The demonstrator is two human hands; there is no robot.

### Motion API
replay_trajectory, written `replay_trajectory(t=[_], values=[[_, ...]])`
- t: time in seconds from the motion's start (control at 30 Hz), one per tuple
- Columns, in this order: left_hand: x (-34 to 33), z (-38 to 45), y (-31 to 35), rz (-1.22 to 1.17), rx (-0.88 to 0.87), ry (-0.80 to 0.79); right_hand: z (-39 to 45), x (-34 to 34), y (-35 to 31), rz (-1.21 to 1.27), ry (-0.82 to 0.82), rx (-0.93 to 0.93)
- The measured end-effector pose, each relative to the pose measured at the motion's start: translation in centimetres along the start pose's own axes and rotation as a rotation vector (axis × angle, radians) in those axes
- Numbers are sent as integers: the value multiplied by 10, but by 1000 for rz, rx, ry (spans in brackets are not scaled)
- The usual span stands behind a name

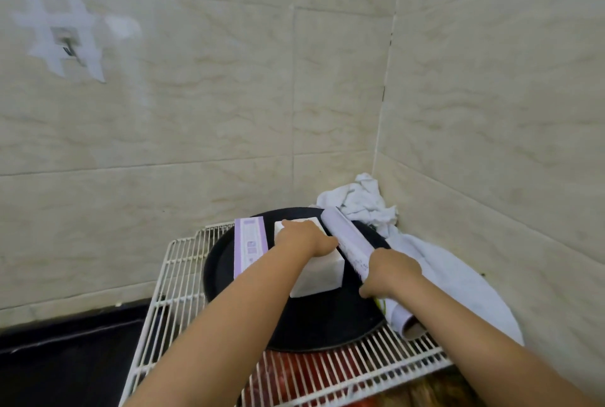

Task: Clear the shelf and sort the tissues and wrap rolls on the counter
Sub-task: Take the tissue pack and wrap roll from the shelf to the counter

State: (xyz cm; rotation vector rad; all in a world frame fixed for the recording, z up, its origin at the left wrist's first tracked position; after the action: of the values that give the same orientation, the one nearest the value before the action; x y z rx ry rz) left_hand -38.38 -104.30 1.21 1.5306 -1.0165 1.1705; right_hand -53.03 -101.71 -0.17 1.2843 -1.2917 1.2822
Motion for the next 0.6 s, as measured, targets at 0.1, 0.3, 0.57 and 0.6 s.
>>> replay_trajectory(t=[0.1, 0.3, 0.57, 0.6], values=[[-9, -1, -2, -76, 120, -74, 2, -1, 6, 69, 10, 0], [-14, -5, -8, -232, 267, -80, 0, 11, 26, 272, -8, -15], [-1, -14, 8, -96, 119, 159, -11, 32, 50, 306, 198, -13], [2, -18, 9, -77, 97, 200, -14, 31, 50, 313, 214, -9]])
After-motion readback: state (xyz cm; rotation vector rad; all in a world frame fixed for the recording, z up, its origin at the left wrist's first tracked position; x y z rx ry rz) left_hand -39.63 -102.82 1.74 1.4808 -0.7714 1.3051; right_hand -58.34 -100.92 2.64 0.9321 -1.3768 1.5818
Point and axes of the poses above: each hand's wrist, its own z-axis towards the middle knuckle, its own x-axis out of the back of the hand, y = z × x, the point moved 6 cm from there along z, towards the middle knuckle, and after that the axes turned 5 degrees about y, right-handed, at the moved point
